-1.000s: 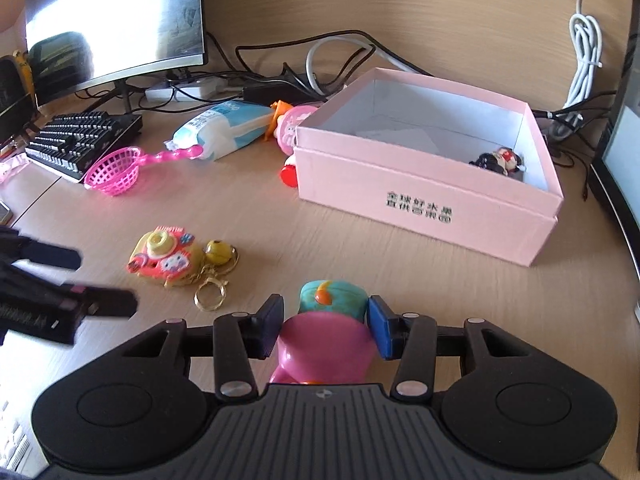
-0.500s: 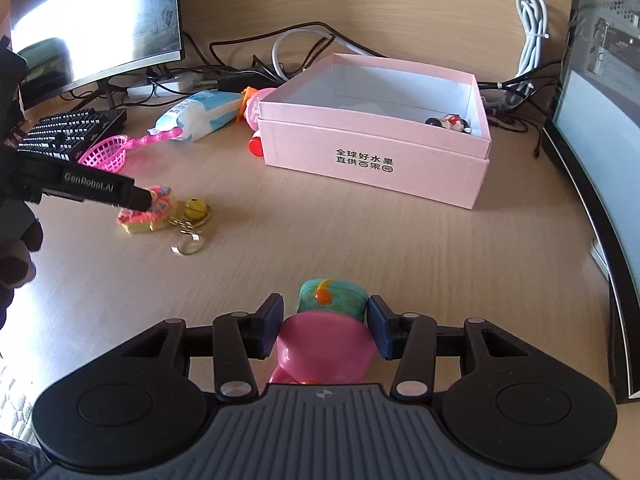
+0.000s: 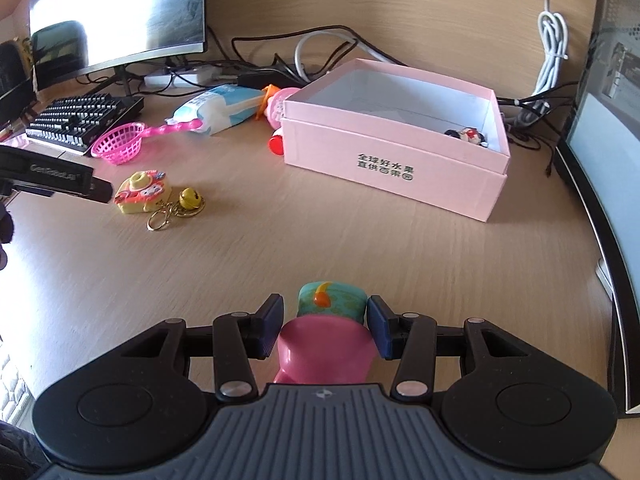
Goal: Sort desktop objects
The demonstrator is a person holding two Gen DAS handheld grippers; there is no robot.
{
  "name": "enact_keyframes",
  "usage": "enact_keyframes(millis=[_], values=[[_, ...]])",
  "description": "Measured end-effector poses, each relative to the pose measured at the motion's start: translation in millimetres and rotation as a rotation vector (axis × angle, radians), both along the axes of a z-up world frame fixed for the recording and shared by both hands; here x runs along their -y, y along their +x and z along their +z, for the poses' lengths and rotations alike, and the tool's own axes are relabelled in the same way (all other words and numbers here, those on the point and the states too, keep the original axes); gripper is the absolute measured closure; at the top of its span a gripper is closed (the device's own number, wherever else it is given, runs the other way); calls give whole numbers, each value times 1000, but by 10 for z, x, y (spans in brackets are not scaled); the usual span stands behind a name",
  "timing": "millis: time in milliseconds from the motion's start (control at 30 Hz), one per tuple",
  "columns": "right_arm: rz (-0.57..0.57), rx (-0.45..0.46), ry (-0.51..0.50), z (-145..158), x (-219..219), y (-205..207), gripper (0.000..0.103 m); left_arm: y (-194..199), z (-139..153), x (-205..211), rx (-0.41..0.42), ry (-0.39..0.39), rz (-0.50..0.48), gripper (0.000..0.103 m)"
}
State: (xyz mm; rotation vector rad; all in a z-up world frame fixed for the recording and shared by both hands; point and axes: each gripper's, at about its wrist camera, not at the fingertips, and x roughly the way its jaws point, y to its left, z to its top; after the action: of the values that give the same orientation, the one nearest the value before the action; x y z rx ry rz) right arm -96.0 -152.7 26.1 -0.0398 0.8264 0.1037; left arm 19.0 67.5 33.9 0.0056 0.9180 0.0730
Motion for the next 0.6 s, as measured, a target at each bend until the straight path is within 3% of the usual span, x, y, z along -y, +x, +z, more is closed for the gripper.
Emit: enact_keyframes(millis=[600], values=[[-52, 8, 6, 34, 162, 29, 57, 196, -98, 519, -50, -149, -168, 5]])
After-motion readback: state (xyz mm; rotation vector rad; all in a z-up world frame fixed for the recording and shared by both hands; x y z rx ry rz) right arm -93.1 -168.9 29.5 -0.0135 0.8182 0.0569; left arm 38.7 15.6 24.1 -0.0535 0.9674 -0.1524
